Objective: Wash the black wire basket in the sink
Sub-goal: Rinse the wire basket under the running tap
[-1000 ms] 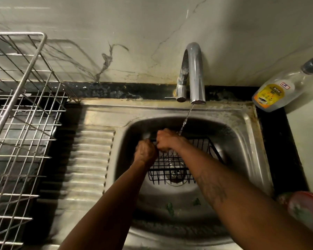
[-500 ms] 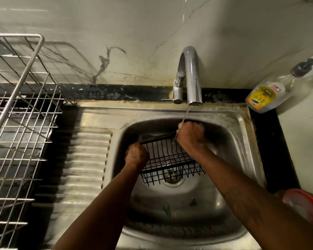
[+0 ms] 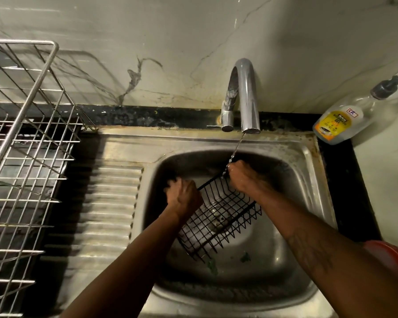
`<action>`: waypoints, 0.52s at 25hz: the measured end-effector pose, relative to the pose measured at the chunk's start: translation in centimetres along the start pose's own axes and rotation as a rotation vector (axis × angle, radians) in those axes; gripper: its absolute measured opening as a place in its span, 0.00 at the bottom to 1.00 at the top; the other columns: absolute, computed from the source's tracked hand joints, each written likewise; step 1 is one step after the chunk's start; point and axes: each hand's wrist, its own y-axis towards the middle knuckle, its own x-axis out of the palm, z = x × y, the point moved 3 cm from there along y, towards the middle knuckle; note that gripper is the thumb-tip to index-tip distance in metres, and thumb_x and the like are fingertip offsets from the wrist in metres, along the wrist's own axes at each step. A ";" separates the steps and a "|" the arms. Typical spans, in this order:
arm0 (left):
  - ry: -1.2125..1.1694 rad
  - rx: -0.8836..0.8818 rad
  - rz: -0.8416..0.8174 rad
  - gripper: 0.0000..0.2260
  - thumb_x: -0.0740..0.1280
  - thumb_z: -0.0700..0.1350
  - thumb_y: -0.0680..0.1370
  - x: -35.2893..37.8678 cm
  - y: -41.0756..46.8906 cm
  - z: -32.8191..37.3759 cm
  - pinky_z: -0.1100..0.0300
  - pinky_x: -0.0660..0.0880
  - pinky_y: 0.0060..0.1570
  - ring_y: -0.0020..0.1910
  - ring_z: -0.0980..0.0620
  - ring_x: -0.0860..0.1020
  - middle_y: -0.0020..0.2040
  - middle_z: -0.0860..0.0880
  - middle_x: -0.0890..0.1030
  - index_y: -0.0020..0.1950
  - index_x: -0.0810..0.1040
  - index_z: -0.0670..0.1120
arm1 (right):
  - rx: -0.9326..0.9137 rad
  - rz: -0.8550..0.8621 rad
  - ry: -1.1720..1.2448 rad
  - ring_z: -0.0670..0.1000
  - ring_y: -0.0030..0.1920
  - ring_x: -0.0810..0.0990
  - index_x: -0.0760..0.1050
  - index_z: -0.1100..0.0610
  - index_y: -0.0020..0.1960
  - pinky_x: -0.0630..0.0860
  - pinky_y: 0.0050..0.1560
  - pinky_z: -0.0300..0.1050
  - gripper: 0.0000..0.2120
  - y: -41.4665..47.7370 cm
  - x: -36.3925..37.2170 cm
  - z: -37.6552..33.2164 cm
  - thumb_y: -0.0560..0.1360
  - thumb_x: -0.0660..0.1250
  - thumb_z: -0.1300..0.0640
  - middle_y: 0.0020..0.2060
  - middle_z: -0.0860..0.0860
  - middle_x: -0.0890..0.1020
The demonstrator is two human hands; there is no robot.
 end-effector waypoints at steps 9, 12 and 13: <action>-0.332 -0.008 -0.405 0.13 0.63 0.43 0.82 -1.0 2.0 1.9 0.65 0.74 0.27 0.34 0.49 0.82 0.48 0.41 0.82 0.60 0.77 0.35 | -0.219 -0.158 0.125 0.54 0.48 0.81 0.84 0.53 0.49 0.79 0.53 0.50 0.09 1.6 3.4 -1.8 0.80 0.64 0.58 0.48 0.54 0.84; -0.364 0.003 -0.315 0.11 0.63 0.43 0.81 0.2 1.6 3.1 0.58 0.80 0.32 0.41 0.43 0.83 0.52 0.39 0.83 0.57 0.78 0.38 | -0.197 -0.144 0.181 0.50 0.44 0.82 0.85 0.48 0.50 0.81 0.50 0.52 0.09 1.7 4.1 -1.4 0.79 0.66 0.55 0.43 0.47 0.85; -0.361 -0.001 -0.258 0.09 0.62 0.44 0.80 0.5 1.4 3.4 0.53 0.82 0.37 0.42 0.42 0.83 0.51 0.39 0.83 0.52 0.79 0.40 | -0.184 -0.127 0.207 0.48 0.43 0.82 0.85 0.46 0.50 0.81 0.48 0.50 0.08 1.5 3.9 -1.4 0.79 0.67 0.53 0.43 0.45 0.85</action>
